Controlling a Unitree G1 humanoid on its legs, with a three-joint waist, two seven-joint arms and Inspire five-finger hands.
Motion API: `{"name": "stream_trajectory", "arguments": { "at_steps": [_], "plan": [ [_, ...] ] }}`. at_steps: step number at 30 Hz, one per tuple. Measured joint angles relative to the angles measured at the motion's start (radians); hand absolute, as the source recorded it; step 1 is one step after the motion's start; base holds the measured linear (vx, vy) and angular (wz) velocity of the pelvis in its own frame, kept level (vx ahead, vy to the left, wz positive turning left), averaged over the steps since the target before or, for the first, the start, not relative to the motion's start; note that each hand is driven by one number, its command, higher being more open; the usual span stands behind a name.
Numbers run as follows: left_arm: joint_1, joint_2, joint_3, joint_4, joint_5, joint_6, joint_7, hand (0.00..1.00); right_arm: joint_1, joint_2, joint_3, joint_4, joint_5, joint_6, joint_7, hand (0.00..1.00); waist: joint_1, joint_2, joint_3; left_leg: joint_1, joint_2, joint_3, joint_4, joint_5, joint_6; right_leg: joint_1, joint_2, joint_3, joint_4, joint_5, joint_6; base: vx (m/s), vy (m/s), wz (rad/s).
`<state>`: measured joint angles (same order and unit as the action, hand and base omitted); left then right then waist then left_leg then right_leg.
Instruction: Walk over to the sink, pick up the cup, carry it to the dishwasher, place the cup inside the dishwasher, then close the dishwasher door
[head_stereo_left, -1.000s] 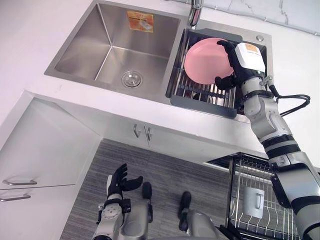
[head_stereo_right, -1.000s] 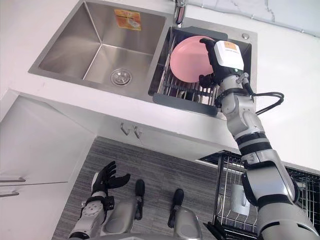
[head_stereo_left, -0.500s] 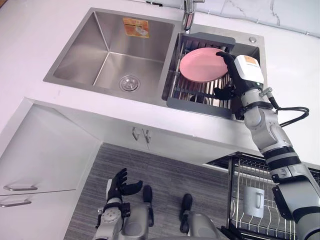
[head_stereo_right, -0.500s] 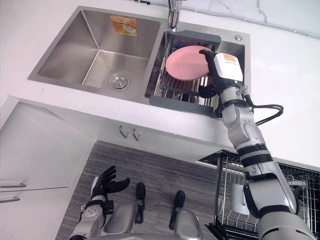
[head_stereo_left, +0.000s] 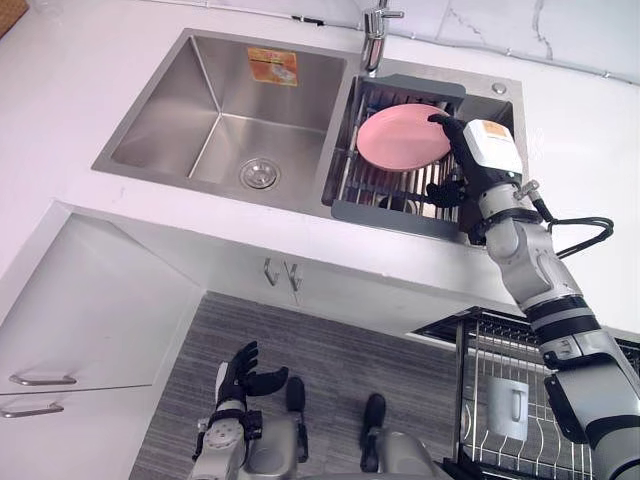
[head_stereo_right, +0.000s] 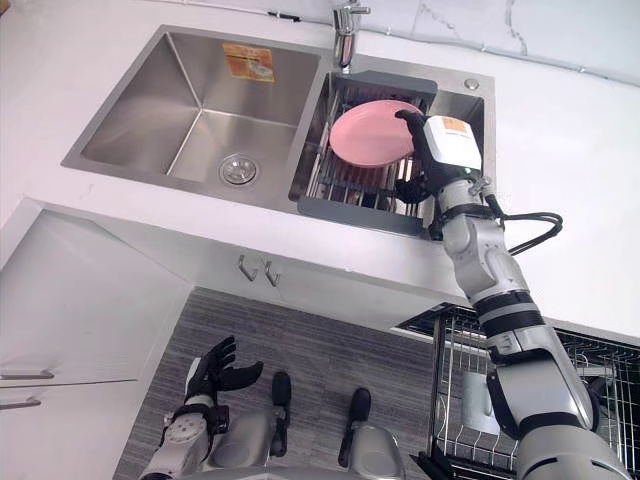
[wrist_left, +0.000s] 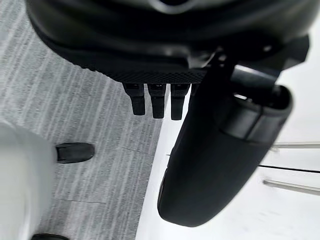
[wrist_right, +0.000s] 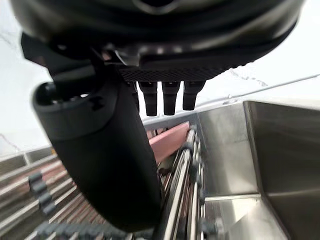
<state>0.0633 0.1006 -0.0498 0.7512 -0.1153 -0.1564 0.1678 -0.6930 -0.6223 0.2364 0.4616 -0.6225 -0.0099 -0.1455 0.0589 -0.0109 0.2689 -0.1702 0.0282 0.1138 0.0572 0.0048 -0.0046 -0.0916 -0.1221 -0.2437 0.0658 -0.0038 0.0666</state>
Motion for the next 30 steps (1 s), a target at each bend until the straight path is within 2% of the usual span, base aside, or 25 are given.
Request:
{"name": "stream_trajectory", "arguments": {
  "at_steps": [5, 6, 15, 19, 23, 30],
  "plan": [
    [-0.004, 0.001, -0.001, -0.001, -0.001, -0.001, 0.003, 0.90, -0.018, 0.000, 0.014, 0.041, -0.013, 0.004, -0.018, 0.90, 0.011, 0.000, 0.000, -0.011, -0.001, -0.020, 0.008, 0.009, 0.004, -0.002, 0.002, -0.020, -0.003, 0.000, 0.000, 0.04, -0.012, 0.12],
    [-0.004, 0.001, -0.001, -0.001, -0.001, -0.002, 0.003, 0.90, -0.022, 0.000, 0.016, 0.042, -0.014, 0.004, -0.019, 0.30, 0.012, 0.000, 0.000, -0.013, -0.001, -0.021, 0.009, 0.010, 0.004, -0.004, 0.002, -0.020, -0.003, 0.000, 0.000, 0.00, -0.012, 0.05],
    [-0.006, 0.001, 0.000, -0.002, -0.002, -0.004, 0.025, 0.90, -0.086, 0.018, 0.048, 0.081, -0.040, 0.003, -0.063, 0.30, 0.027, -0.001, 0.000, -0.031, -0.001, -0.039, -0.013, 0.036, 0.001, -0.022, 0.004, -0.035, -0.001, 0.002, -0.003, -0.02, -0.006, 0.05],
    [-0.005, 0.002, 0.000, -0.002, -0.002, -0.004, 0.027, 0.90, -0.142, 0.019, 0.038, 0.074, -0.049, -0.012, -0.128, 0.30, 0.030, -0.003, 0.000, -0.028, 0.000, -0.039, -0.034, 0.052, 0.002, -0.031, 0.006, -0.035, 0.004, 0.004, -0.006, 0.00, 0.000, 0.00],
    [-0.006, 0.001, 0.000, -0.003, -0.001, -0.004, 0.027, 0.90, -0.137, 0.020, 0.026, 0.056, -0.048, -0.012, -0.129, 0.30, 0.032, -0.007, -0.001, -0.025, 0.000, -0.037, -0.036, 0.053, 0.002, -0.031, 0.006, -0.033, 0.006, 0.004, -0.006, 0.00, 0.001, -0.01],
    [-0.001, 0.004, 0.000, -0.003, 0.003, -0.003, 0.028, 0.90, 0.005, 0.021, -0.009, -0.179, -0.047, -0.028, -0.133, 0.30, 0.011, -0.008, -0.001, 0.020, 0.002, -0.015, -0.063, 0.055, 0.000, -0.010, 0.006, -0.014, 0.007, 0.003, -0.005, 0.02, 0.004, -0.10]
  ]
}}
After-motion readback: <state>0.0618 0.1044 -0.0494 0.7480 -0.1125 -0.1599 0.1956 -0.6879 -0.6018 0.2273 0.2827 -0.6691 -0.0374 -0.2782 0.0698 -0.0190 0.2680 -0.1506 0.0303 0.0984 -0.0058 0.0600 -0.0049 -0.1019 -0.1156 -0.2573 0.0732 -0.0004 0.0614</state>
